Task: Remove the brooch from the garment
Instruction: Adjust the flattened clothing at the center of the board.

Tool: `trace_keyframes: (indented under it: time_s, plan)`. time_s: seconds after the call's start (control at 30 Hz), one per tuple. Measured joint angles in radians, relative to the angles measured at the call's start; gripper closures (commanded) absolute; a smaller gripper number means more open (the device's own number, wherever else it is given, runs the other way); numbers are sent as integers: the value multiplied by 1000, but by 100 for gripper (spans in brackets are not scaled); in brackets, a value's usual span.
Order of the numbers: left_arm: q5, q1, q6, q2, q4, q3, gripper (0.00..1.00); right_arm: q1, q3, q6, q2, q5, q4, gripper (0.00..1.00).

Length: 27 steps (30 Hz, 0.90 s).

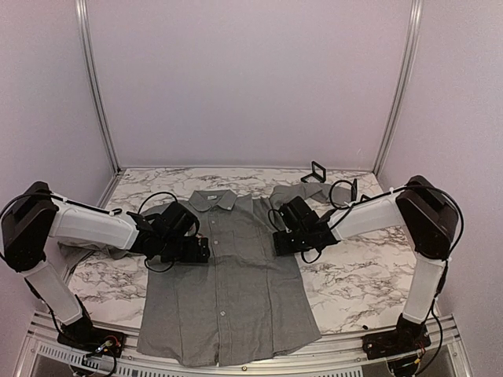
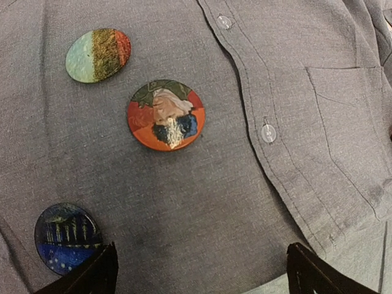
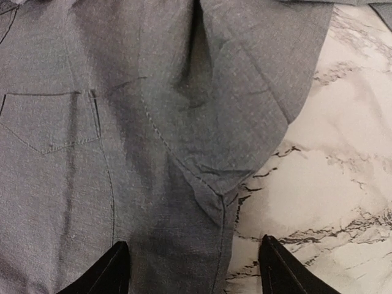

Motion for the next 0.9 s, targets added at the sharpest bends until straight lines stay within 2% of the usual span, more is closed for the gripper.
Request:
trace_keyframes:
  time_s: [0.23,0.37,0.5,0.6,0.7,0.9]
  plan:
    - [-1,0,-10,0,6,-2,1,8,-27,11,-2,11,32,37]
    - [-1,0,-9,0,6,-2,3,8,-38,12,-5,16,47,45]
    - [-1,-2,-9,0,5,-4,15,8,-46,14,-8,21,56,63]
    - [0,-9,-10,2,5,-5,23,8,-52,13,-11,21,61,82]
    - [2,-23,-13,12,5,-5,38,8,-65,19,-21,17,64,98]
    - [2,-64,-12,35,2,-5,60,10,-111,36,-66,11,46,100]
